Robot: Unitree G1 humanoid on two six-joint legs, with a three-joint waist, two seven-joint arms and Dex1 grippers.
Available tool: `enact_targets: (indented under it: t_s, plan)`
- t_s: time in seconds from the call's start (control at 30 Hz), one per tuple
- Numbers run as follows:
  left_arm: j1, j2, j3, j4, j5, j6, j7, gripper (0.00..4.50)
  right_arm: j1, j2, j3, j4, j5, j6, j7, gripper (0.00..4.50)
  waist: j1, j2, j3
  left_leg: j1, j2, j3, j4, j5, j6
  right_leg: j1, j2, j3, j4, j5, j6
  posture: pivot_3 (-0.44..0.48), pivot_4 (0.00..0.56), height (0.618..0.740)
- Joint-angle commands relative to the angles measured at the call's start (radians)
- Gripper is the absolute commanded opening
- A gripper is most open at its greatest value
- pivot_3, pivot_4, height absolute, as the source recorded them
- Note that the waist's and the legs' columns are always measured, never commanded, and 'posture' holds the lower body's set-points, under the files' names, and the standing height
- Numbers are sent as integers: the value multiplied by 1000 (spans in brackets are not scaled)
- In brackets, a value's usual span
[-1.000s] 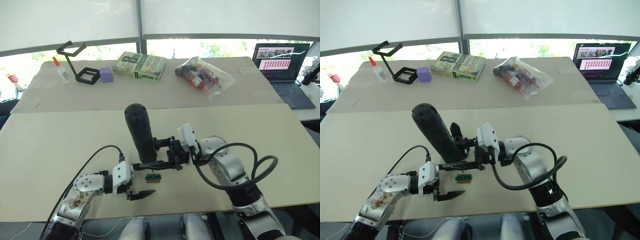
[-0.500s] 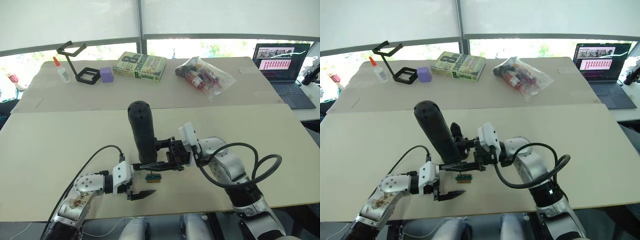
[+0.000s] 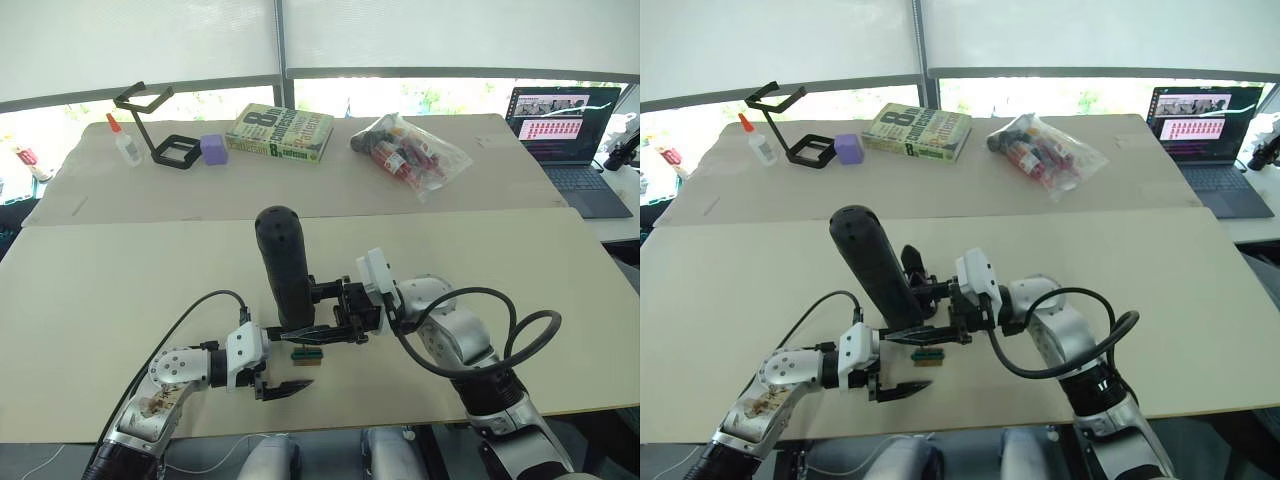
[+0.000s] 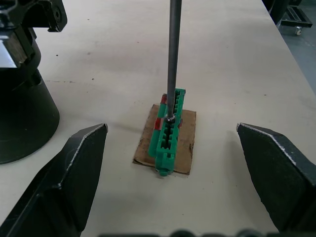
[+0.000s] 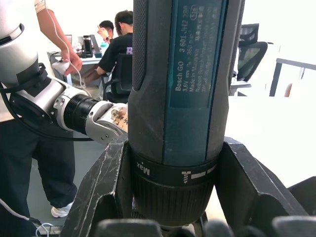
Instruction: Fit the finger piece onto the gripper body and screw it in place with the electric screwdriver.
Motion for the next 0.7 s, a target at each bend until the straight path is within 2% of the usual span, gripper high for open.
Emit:
enact_targets:
  t_s: [0.03, 0.7]
  plan:
    - [12, -11, -38, 11, 4, 8, -5, 4434, -8, 3, -8, -50, 12, -6, -2, 1954, 0, 0, 0, 0, 0, 0, 0, 0, 0, 0, 0, 0, 0, 0, 0, 0, 150, 740]
    - [17, -10, -37, 7, 4, 10, -4, 4434, -11, -30, 34, -37, -40, 43, -6, 1954, -1, 1, -1, 1, 0, 0, 0, 0, 0, 0, 0, 0, 0, 0, 0, 0, 150, 740]
